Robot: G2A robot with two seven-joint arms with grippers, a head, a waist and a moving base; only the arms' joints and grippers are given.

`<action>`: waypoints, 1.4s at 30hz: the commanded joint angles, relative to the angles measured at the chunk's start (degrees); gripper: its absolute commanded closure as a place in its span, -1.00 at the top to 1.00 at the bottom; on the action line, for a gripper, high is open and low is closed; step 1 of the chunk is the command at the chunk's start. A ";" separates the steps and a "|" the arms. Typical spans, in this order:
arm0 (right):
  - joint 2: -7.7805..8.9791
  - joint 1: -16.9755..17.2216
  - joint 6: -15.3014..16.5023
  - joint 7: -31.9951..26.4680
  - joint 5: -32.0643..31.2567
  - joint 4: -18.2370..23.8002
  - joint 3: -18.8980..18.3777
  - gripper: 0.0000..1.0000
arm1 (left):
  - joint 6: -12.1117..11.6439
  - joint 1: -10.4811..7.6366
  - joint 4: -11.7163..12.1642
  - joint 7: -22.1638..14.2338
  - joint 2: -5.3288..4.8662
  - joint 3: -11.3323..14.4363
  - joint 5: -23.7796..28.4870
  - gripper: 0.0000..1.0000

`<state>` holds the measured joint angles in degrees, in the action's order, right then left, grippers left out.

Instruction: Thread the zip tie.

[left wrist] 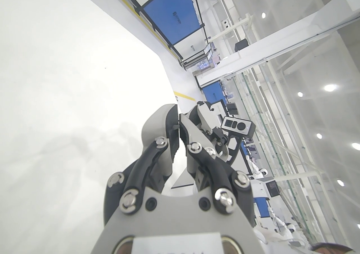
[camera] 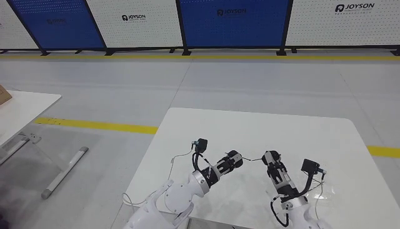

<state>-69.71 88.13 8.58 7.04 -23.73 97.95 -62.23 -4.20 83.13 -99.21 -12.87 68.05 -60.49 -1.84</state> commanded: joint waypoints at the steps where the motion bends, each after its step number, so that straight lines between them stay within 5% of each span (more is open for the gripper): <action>1: -0.14 -0.30 -0.38 -0.26 -0.11 -0.23 0.15 -1.00 | 0.00 0.00 0.00 0.00 0.00 0.00 0.00 -1.00; 17: -1.04 -1.06 -0.60 -0.82 -1.16 -1.34 0.44 -1.00 | 0.00 0.00 0.00 0.00 0.00 0.00 0.00 -1.00; 32: -1.67 -0.87 3.01 1.52 -4.59 -2.38 0.46 -1.00 | 0.00 0.00 0.00 0.00 0.00 0.00 0.00 -1.00; 42: -1.91 -1.10 5.02 -1.09 -1.50 -3.51 -0.84 -1.00 | 0.06 -0.10 0.03 0.19 0.09 0.04 1.08 -1.00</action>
<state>-71.60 87.10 13.32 6.59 -25.66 94.58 -62.98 -4.11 83.07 -99.17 -12.51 68.14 -60.40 -1.04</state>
